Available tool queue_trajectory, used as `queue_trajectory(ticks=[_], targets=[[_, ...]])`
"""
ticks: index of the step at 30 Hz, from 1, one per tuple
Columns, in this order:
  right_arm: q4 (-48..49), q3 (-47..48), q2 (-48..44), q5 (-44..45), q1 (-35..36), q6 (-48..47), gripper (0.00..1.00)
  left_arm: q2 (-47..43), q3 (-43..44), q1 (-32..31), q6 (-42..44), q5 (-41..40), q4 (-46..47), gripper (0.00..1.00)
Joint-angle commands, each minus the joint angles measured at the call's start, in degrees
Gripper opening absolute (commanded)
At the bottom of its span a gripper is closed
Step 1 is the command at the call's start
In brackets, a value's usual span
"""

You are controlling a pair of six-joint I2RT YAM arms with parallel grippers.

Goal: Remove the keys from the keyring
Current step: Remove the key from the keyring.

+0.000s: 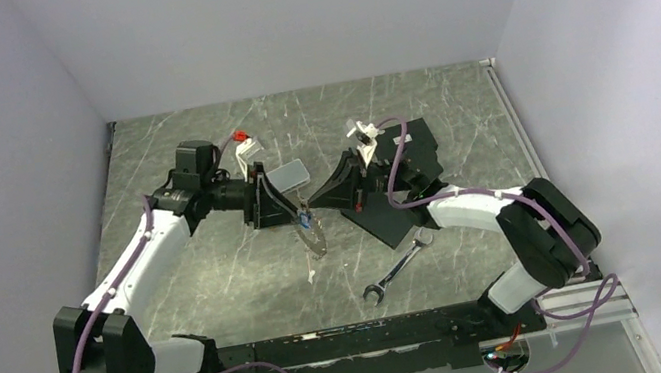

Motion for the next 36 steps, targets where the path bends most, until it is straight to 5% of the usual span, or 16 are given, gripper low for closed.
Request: queue_trajectory(ticks=[1, 15, 26, 36], targets=[[6.6, 0.5, 0.6, 0.2, -0.1, 2.8, 0.0, -0.8, -0.4, -0.7, -2.7, 2.7, 4.7, 0.47], [9.2, 0.4, 1.7, 0.9, 0.0, 5.3, 0.0, 1.8, -1.0, -2.8, -8.3, 2.2, 11.7, 0.46], [7.1, 0.4, 0.2, 0.1, -1.5, 4.2, 0.0, 0.7, 2.2, -2.9, -1.1, 2.4, 1.4, 0.01], [4.1, 0.4, -0.9, -4.4, -2.2, 3.2, 0.0, -1.8, 9.3, -2.9, 8.0, -4.1, -13.4, 0.0]])
